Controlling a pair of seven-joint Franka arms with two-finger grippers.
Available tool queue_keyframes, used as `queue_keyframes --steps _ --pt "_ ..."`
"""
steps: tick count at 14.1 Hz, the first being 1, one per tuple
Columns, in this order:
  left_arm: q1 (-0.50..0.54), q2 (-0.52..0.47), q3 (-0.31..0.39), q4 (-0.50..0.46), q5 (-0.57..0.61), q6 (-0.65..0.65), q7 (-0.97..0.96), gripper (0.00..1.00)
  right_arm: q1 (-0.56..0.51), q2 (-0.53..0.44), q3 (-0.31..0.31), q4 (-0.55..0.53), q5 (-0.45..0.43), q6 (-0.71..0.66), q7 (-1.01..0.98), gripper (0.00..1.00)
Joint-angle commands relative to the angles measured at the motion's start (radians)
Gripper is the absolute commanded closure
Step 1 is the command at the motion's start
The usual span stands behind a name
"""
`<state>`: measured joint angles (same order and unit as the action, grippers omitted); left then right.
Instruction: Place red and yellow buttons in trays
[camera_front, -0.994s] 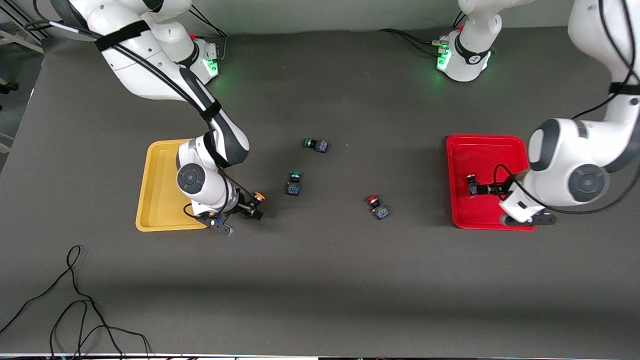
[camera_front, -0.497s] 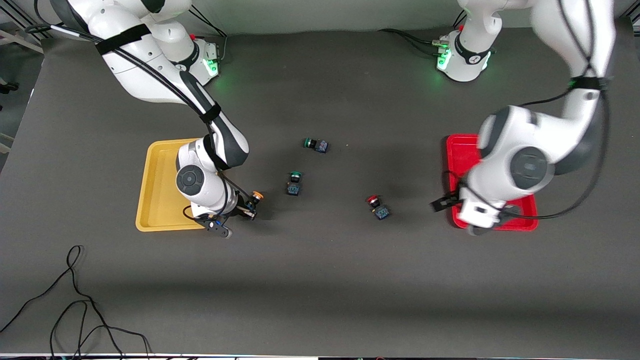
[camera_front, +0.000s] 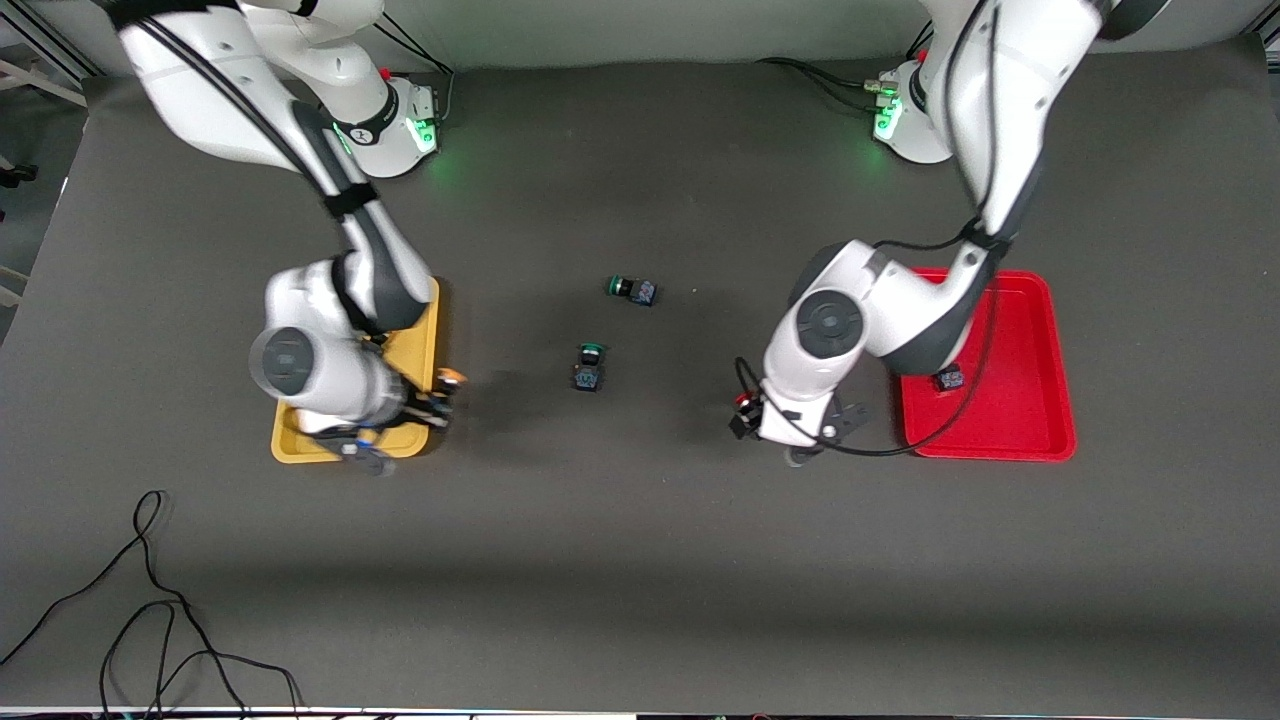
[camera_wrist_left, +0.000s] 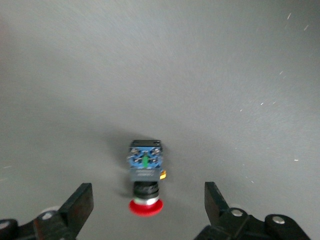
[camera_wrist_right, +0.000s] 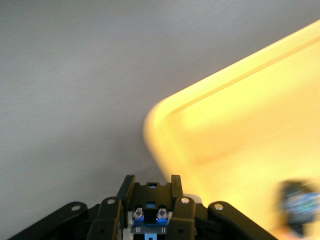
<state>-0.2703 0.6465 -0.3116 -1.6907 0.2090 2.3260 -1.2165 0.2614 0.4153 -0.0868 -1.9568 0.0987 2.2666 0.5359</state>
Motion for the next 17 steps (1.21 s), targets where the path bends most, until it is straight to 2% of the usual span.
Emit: queue_keyframes --steps 1,2,3,4,6,7,9,10,12,14,17 --pt "-0.012 0.070 0.020 0.042 0.053 0.042 -0.018 0.01 0.002 -0.021 -0.060 -0.099 0.016 0.059 -0.143 1.00" --pt "-0.012 0.087 0.020 0.042 0.058 0.042 -0.018 0.01 -0.001 -0.020 -0.065 -0.099 0.018 0.060 -0.146 1.00" --pt "-0.015 0.106 0.020 0.042 0.062 0.044 -0.018 0.02 -0.001 -0.020 -0.067 -0.096 0.021 0.060 -0.146 0.53" --pt "-0.015 0.120 0.020 0.045 0.069 0.046 -0.018 0.09 -0.001 -0.026 -0.068 -0.093 0.021 0.057 -0.143 0.02" --pt "-0.012 0.119 0.020 0.043 0.069 0.039 -0.020 0.53 0.001 -0.061 -0.079 -0.090 0.021 0.039 -0.145 0.00" --pt "-0.012 0.119 0.020 0.045 0.067 0.039 -0.021 0.72 -0.001 -0.096 -0.083 -0.088 0.021 0.007 -0.145 0.00" --pt "-0.012 0.114 0.019 0.055 0.061 0.026 -0.021 0.90 0.001 -0.205 -0.088 -0.073 0.019 -0.096 -0.148 0.00" --pt "-0.010 0.110 0.019 0.066 0.058 0.009 -0.021 0.94 0.001 -0.277 -0.090 -0.073 0.016 -0.137 -0.148 0.00" --pt "-0.004 0.101 0.016 0.146 0.058 -0.107 -0.008 1.00 0.001 -0.407 -0.105 -0.070 0.009 -0.209 -0.152 0.00" --pt "0.022 0.072 0.006 0.195 0.053 -0.222 0.040 1.00 0.001 -0.493 -0.111 -0.044 0.003 -0.307 -0.203 0.00" --pt "0.149 -0.072 -0.012 0.154 -0.107 -0.402 0.353 1.00 0.001 -0.590 -0.133 0.009 -0.105 -0.441 -0.351 0.00"
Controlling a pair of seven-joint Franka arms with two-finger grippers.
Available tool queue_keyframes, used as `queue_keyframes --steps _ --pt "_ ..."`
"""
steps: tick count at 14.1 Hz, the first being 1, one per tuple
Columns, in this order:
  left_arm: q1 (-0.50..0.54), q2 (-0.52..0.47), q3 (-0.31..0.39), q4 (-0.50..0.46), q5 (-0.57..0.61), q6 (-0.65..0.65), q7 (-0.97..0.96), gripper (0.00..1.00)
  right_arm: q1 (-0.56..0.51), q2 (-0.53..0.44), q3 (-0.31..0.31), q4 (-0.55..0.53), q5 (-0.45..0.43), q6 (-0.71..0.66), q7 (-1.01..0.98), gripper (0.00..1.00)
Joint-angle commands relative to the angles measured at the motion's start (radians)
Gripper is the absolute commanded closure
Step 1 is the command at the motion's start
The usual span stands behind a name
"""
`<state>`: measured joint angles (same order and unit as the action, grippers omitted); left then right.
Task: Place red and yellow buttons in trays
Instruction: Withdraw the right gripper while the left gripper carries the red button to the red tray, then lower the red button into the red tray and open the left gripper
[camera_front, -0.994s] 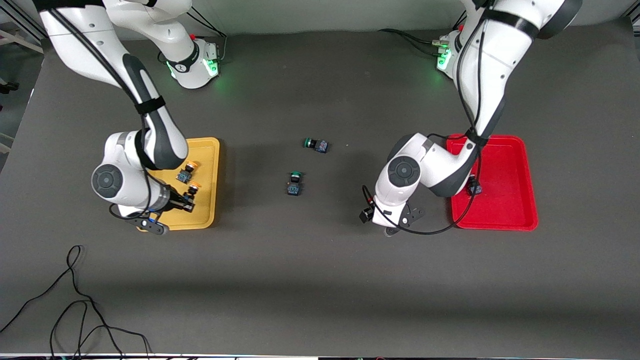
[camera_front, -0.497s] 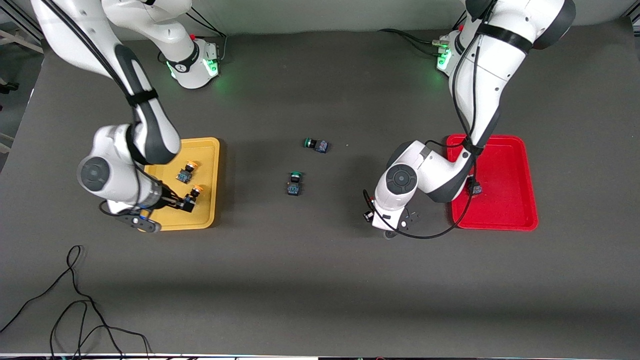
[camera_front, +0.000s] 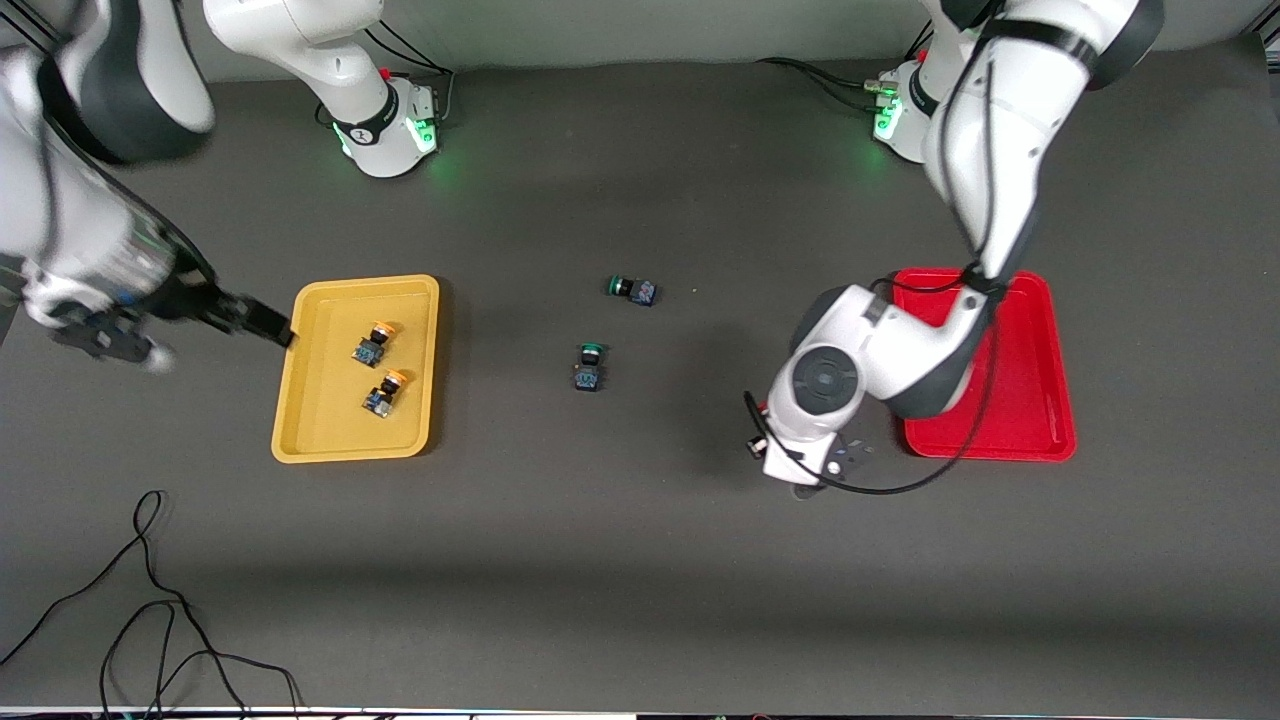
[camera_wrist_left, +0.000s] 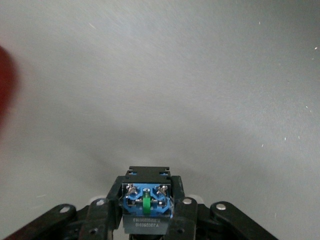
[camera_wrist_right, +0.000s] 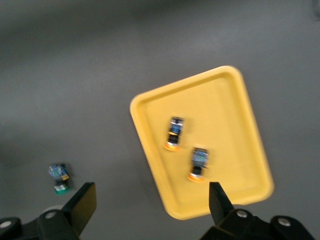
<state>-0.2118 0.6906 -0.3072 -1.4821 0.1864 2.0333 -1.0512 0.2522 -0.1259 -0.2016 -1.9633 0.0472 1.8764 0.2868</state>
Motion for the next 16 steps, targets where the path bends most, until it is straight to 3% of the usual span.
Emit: queue_keyframes --steps 1,5,7,10,12,13,14,15,16 --pt "0.150 -0.172 -0.015 -0.096 -0.109 -0.161 0.311 1.00 0.010 -0.084 -0.027 0.012 -0.055 -0.057 -0.170 0.00" --pt "0.383 -0.347 -0.010 -0.346 -0.096 -0.133 0.708 1.00 0.010 -0.139 -0.058 0.021 -0.056 -0.112 -0.227 0.00" --pt "0.487 -0.358 -0.010 -0.440 -0.024 -0.043 0.844 1.00 0.010 -0.127 -0.047 0.030 -0.061 -0.122 -0.224 0.00" --pt "0.601 -0.330 -0.009 -0.604 0.082 0.198 0.925 1.00 -0.075 -0.086 0.056 0.081 -0.060 -0.123 -0.218 0.00" --pt "0.649 -0.298 -0.009 -0.658 0.125 0.301 0.938 1.00 -0.090 -0.075 0.083 0.101 -0.058 -0.123 -0.216 0.00" --pt "0.654 -0.280 -0.009 -0.659 0.142 0.312 0.939 0.86 -0.090 -0.051 0.084 0.131 -0.058 -0.123 -0.216 0.00" --pt "0.654 -0.269 -0.009 -0.655 0.151 0.311 0.939 0.34 -0.099 -0.017 0.084 0.174 -0.056 -0.144 -0.216 0.00" --pt "0.654 -0.270 -0.009 -0.652 0.151 0.300 0.939 0.16 -0.106 0.021 0.085 0.223 -0.050 -0.179 -0.216 0.00" --pt "0.652 -0.278 -0.009 -0.649 0.151 0.288 0.939 0.10 -0.106 0.058 0.085 0.274 -0.050 -0.203 -0.216 0.00"
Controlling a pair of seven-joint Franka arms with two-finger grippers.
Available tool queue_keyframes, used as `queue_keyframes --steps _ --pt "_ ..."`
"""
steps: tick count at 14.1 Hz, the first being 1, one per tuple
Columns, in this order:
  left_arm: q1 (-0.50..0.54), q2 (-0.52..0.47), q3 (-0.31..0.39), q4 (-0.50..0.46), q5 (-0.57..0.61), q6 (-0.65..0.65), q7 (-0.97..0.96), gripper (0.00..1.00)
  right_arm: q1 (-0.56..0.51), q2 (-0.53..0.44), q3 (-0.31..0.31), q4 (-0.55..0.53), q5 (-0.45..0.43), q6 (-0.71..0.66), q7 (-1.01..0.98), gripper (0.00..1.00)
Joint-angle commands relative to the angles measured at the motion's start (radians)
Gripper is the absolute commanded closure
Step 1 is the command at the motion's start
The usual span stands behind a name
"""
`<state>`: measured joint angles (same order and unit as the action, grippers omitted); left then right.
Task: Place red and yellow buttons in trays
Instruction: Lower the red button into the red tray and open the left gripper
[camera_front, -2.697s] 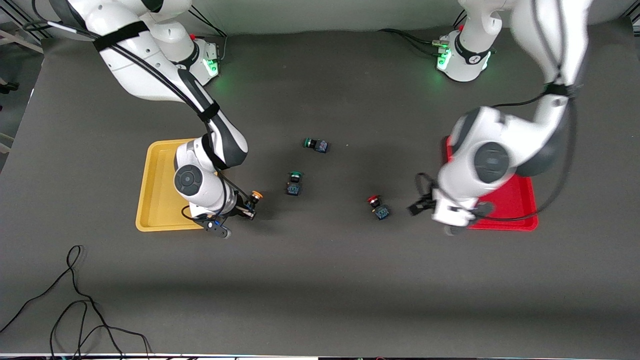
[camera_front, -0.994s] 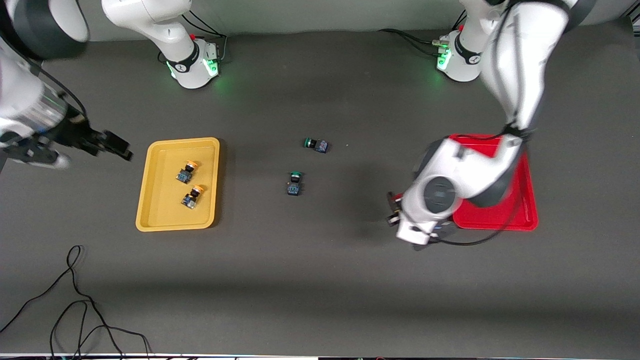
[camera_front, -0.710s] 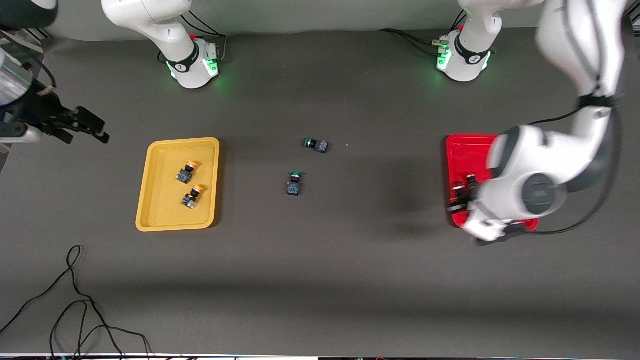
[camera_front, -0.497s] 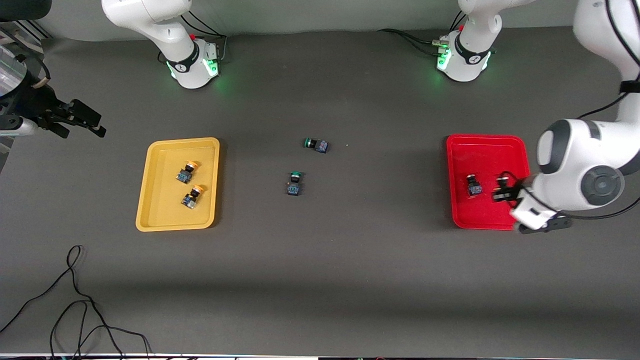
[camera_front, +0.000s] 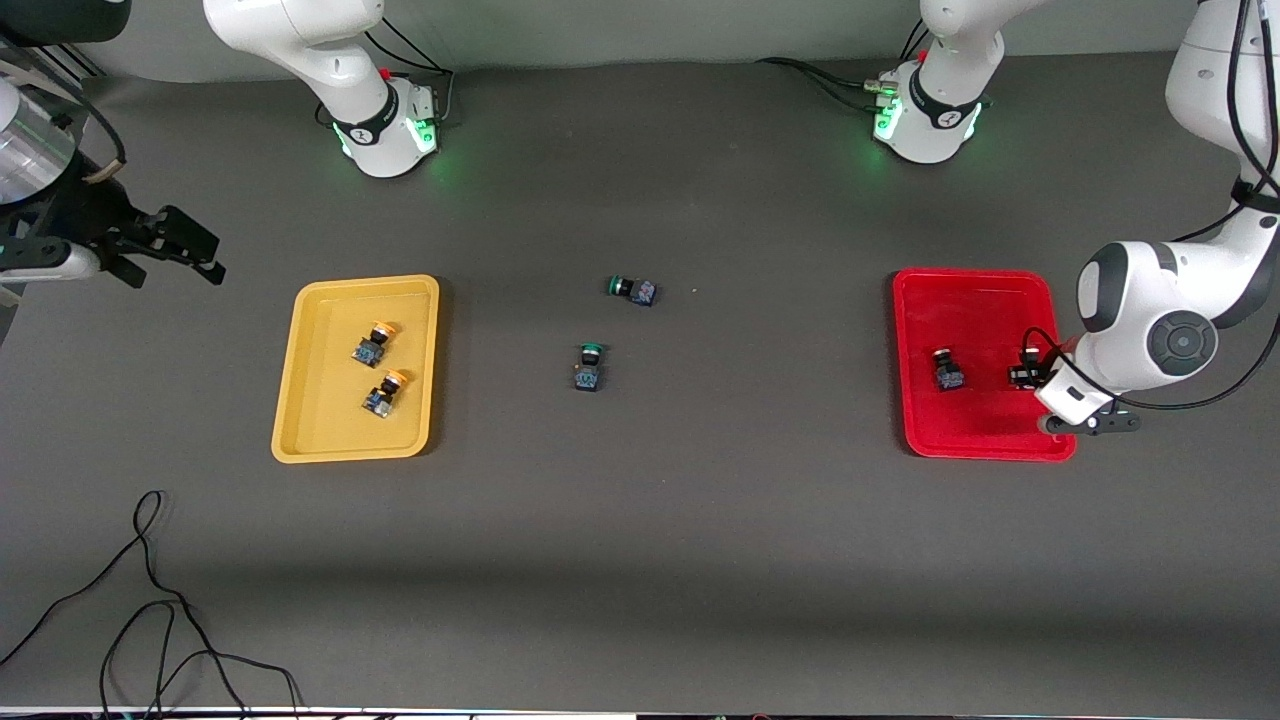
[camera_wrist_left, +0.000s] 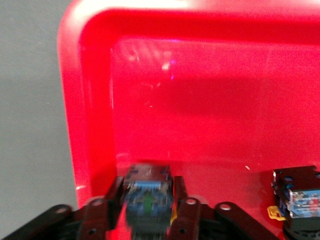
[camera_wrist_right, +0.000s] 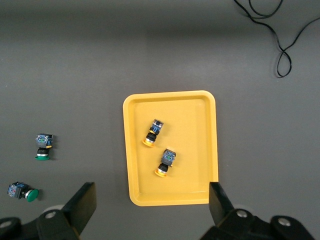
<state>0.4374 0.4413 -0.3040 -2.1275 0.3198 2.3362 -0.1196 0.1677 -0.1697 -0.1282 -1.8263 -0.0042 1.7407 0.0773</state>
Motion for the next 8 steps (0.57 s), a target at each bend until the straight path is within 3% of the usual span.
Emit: queue_keyframes --steps 1,3,8 --pt "0.003 -0.038 -0.014 0.000 0.018 -0.032 0.009 0.07 -0.023 0.125 0.012 0.159 0.001 -0.075 -0.007 0.00" --pt "-0.002 -0.076 -0.020 0.032 0.018 -0.117 0.009 0.01 -0.023 0.142 0.010 0.165 0.006 -0.075 -0.008 0.00" --pt "-0.006 -0.240 -0.090 0.150 -0.031 -0.421 0.015 0.01 -0.017 0.136 0.012 0.163 0.006 -0.078 -0.005 0.00"
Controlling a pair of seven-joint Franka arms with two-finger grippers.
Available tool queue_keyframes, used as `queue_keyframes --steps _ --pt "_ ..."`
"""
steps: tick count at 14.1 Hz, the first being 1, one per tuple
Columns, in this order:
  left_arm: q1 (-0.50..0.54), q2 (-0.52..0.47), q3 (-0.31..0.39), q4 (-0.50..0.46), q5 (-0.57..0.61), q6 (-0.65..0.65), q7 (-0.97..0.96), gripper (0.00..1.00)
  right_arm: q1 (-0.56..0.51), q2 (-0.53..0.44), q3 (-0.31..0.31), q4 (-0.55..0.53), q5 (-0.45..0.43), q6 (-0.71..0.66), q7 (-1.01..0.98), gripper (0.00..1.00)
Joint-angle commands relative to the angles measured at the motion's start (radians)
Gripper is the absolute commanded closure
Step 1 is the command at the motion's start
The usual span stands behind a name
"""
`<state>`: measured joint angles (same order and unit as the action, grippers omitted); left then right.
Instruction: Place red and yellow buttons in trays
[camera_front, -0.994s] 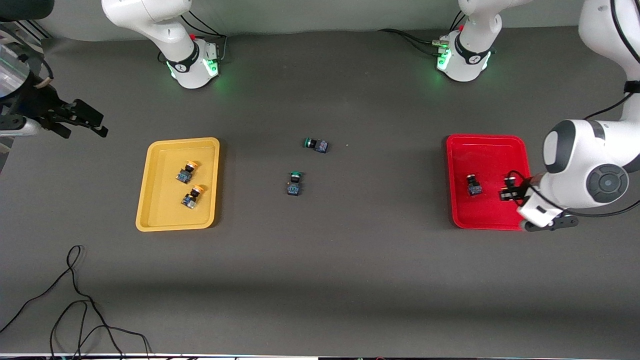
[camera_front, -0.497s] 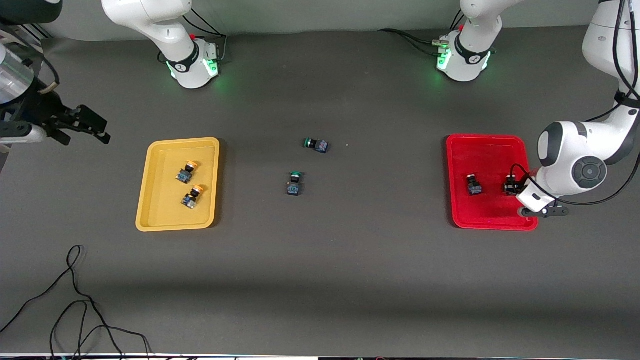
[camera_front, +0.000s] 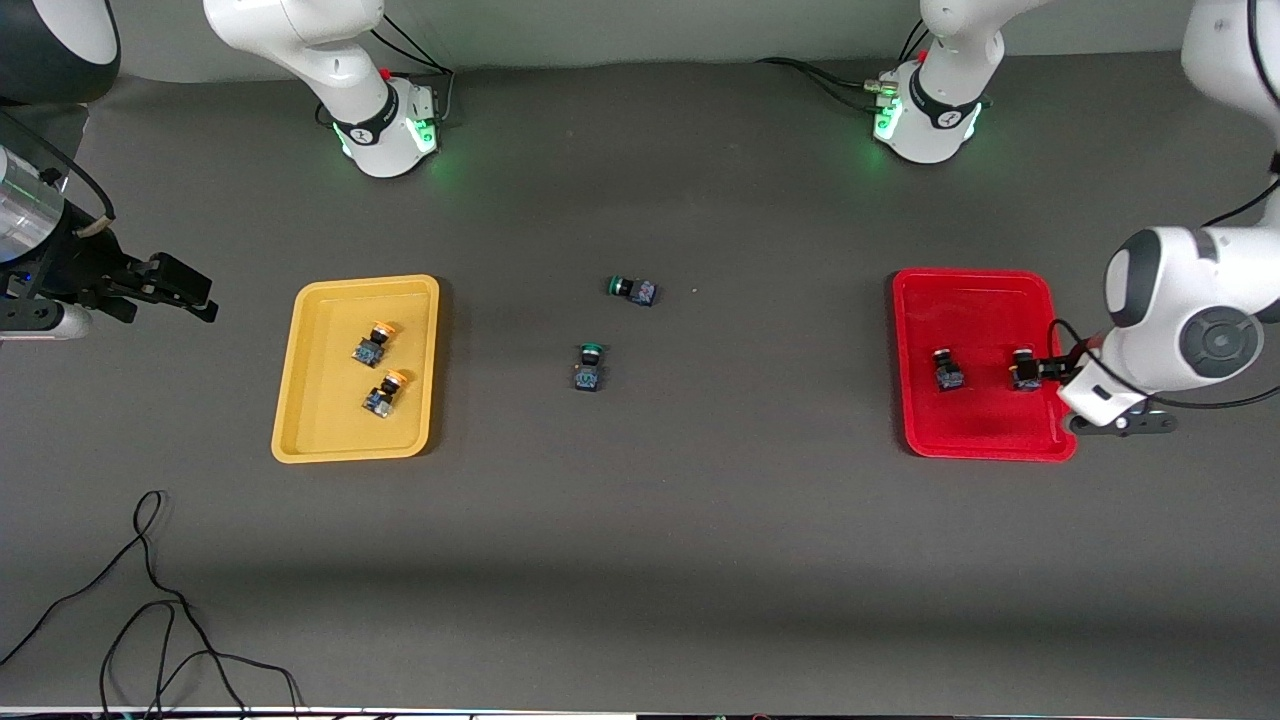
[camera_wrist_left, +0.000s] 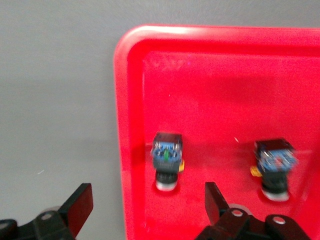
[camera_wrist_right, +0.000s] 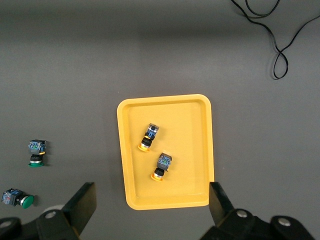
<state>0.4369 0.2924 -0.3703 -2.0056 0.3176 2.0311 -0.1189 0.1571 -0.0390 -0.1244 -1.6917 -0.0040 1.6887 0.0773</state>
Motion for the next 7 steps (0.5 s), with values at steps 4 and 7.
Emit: queue_keyframes --steps 4,7 --pt "0.003 -0.177 -0.024 0.252 -0.189 -0.431 0.174 0.01 -0.008 0.004 0.003 0.030 0.062 -0.023 -0.017 0.00" --pt "0.000 -0.235 -0.027 0.326 -0.218 -0.526 0.176 0.01 -0.007 0.004 0.002 0.030 0.061 -0.024 -0.017 0.00"
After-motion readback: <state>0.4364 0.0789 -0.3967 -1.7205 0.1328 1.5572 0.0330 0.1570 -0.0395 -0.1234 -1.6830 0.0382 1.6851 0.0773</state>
